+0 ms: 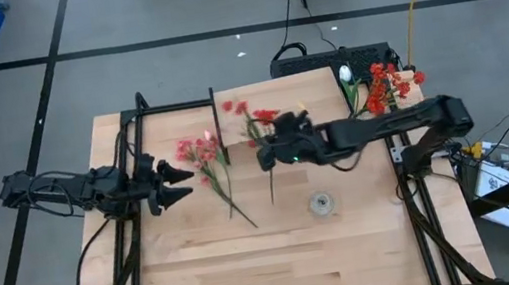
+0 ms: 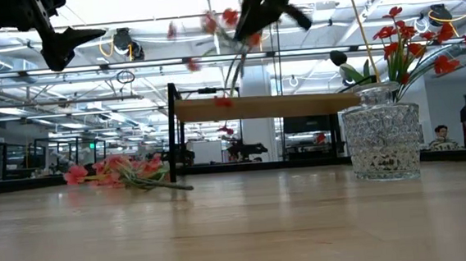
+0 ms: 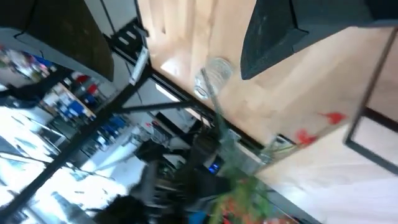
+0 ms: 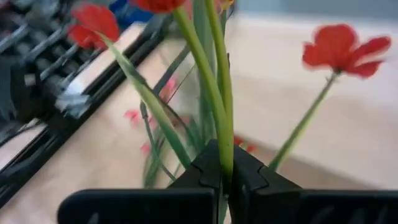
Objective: Pick and place flowers into a vace then onto a shelf
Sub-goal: Put the orange flowers into the bottom transparent bin
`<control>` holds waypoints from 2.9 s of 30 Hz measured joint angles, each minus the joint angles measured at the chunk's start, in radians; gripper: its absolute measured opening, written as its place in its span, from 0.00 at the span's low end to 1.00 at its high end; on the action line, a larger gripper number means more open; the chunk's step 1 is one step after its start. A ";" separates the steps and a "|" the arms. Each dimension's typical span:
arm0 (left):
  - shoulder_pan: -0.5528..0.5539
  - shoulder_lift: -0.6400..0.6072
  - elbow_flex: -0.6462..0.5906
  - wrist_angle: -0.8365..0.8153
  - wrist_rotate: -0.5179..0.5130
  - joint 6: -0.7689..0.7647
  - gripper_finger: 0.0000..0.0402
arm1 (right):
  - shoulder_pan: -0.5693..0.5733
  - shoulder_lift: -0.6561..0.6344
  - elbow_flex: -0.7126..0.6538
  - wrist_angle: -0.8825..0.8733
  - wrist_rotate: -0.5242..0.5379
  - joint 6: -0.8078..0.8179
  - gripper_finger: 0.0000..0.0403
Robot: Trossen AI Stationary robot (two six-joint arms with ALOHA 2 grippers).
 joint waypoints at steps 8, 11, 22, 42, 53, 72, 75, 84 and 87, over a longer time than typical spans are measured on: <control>0.000 0.000 0.000 0.000 -0.063 -0.039 0.87 | 0.194 -0.046 0.000 -0.080 0.364 -0.082 0.00; 0.000 0.000 0.000 -0.004 -0.066 -0.066 0.87 | 0.260 -0.049 -0.009 -0.074 0.457 -0.067 0.00; 0.000 0.000 0.000 -0.008 -0.102 -0.091 0.87 | 0.414 -0.048 -0.054 -0.094 0.705 -0.072 0.00; 0.000 0.000 0.000 -0.014 -0.111 -0.133 0.87 | 0.548 -0.148 -0.077 -0.452 0.704 0.101 0.00; 0.000 0.000 0.000 -0.014 -0.137 -0.131 0.88 | 0.551 -0.148 -0.185 -0.522 0.643 0.318 0.00; 0.000 0.000 0.000 -0.023 -0.181 -0.138 0.87 | 0.550 -0.212 -0.235 -0.433 0.654 0.225 0.00; 0.000 0.000 0.000 -0.029 -0.188 -0.138 0.87 | 0.545 -0.212 -0.235 -0.440 0.624 0.194 0.00; 0.000 0.000 0.000 -0.035 -0.189 -0.152 0.87 | 0.543 -0.212 -0.282 -0.431 0.653 0.246 0.00; 0.000 0.000 0.000 -0.036 -0.189 -0.152 0.88 | 0.538 -0.213 -0.284 -0.433 0.679 0.239 0.00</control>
